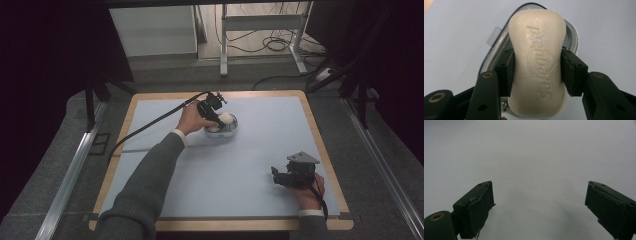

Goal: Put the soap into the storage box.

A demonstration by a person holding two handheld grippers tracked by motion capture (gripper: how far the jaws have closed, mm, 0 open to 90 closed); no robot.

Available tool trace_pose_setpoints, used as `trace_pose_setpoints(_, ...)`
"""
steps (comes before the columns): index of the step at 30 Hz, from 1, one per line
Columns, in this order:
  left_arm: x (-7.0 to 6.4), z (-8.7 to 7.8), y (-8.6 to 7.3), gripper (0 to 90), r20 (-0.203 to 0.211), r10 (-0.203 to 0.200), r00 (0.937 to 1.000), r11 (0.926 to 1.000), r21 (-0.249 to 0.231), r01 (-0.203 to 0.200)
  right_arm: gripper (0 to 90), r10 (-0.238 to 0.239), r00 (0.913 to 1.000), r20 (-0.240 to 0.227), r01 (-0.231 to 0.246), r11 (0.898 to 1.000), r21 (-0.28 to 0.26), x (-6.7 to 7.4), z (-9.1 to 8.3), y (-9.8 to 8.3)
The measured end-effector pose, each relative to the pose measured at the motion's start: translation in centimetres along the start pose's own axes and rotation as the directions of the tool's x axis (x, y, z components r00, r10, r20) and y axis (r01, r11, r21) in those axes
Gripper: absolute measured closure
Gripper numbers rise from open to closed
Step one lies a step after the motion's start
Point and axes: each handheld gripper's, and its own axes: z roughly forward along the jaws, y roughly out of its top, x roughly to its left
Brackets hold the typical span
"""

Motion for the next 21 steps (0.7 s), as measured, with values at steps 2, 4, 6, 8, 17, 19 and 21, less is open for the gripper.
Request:
trace_pose_setpoints(2, -0.1, 0.2, 0.0, 49.5, 0.003, 0.001, 1.0, 1.0, 0.004, -0.001, 8.1, 0.001, 1.0, -0.001, -0.001, 1.0, 0.002, 0.0, 0.0, 0.0)
trace_pose_setpoints(4, -0.2, 0.4, 0.0, 49.5, 0.002, 0.004, 1.0, 1.0, 0.003, -0.004, 8.1, 0.0, 1.0, -0.001, 0.0, 1.0, 0.003, 0.1, 0.0, 0.0)
trace_pose_setpoints(6, -0.3, 0.6, 0.0, 49.4, 0.003, 0.009, 1.0, 1.0, 0.003, -0.009, 8.1, 0.003, 1.0, -0.001, -0.003, 1.0, 0.002, 0.1, 0.0, 0.0)
trace_pose_setpoints(8, -0.5, 0.7, -0.1, 49.4, 0.008, -0.003, 1.0, 0.9999, -0.011, 0.003, 8.1, 0.003, 1.0, -0.001, -0.003, 1.0, 0.003, 0.1, 0.0, 0.0)
trace_pose_setpoints(17, -0.8, -1.0, -0.5, 38.2, -0.001, 0.007, 1.0, 0.9957, -0.092, -0.007, 8.1, -0.004, 1.0, -0.003, 0.004, 1.0, 0.005, 0.1, 0.0, 0.0)
trace_pose_setpoints(19, -0.9, -1.5, -0.7, 37.6, -0.005, -0.005, 1.0, 0.9916, -0.129, 0.004, 8.1, -0.003, 1.0, -0.003, 0.003, 1.0, 0.005, 0.1, 0.1, 0.0)
trace_pose_setpoints(21, -0.9, -2.2, -1.1, 36.3, 0.015, -0.018, 0.9997, 0.9885, -0.15, 0.02, 8.1, -0.003, 1.0, -0.006, 0.003, 1.0, 0.004, 0.2, 0.0, 0.0)
